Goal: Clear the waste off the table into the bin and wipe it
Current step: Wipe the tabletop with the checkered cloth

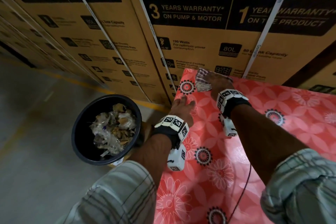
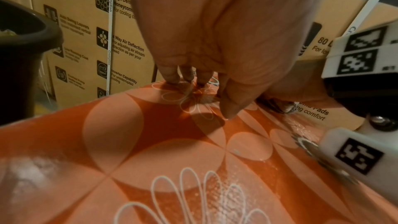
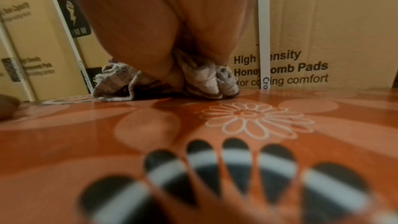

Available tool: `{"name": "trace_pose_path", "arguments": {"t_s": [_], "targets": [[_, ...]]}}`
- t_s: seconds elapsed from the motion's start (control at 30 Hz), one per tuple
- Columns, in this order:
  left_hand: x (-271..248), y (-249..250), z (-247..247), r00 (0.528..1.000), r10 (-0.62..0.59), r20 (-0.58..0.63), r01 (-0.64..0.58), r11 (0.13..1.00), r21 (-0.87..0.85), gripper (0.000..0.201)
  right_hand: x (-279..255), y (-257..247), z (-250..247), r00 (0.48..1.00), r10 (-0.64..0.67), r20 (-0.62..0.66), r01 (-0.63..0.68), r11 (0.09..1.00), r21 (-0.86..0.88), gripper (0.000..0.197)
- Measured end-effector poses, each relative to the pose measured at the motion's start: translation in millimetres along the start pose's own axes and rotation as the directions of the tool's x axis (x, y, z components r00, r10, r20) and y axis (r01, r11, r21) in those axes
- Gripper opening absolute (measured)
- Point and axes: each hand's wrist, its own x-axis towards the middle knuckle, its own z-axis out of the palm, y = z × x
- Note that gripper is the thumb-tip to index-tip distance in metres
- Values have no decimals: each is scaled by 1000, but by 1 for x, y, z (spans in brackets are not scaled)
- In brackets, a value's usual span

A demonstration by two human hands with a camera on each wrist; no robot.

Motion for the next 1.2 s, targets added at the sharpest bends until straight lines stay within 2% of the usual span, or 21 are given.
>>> {"name": "trace_pose_path", "arguments": {"t_s": [0.1, 0.17, 0.27, 0.4, 0.5, 0.63, 0.7, 0.83, 1.03, 1.2], "targets": [[-4, 3, 1, 999, -11, -41, 10, 1000, -10, 66, -26, -5, -1, 1000, -6, -16, 7, 999, 37, 60], [-7, 6, 0, 999, -16, -45, 15, 1000, -26, 65, -53, -10, 1, 997, -17, -71, 22, 998, 65, 58], [-10, 7, -4, 999, -14, -31, 13, 999, -34, 62, -87, -13, 10, 992, -51, -114, 68, 987, 148, 67], [-13, 8, -7, 1000, -14, -28, 13, 999, -38, 65, -84, -7, 8, 997, -24, -71, 36, 987, 159, 74], [-14, 8, -4, 999, -8, -41, 6, 999, -37, 67, -74, -7, 2, 1000, 12, -25, -8, 992, 128, 71], [-27, 11, -7, 999, -3, -47, 0, 998, -55, 64, -96, -16, 9, 993, 12, -120, 9, 985, 173, 60], [-39, 12, -9, 1000, 4, 17, -3, 999, -43, 72, -123, -26, 22, 984, -1, -179, 37, 979, 199, 53], [-67, 9, -1, 997, 1, 73, -3, 1000, 23, 89, -138, -30, 44, 992, -54, -117, 73, 982, 172, 61], [-81, 9, 0, 998, 20, 59, -23, 998, 61, 83, -110, -25, 36, 987, 40, -156, -14, 986, 165, 58], [-94, 6, 5, 996, 52, 70, -59, 994, 97, 81, -146, -45, 42, 990, -5, -144, 26, 989, 145, 67]]}}
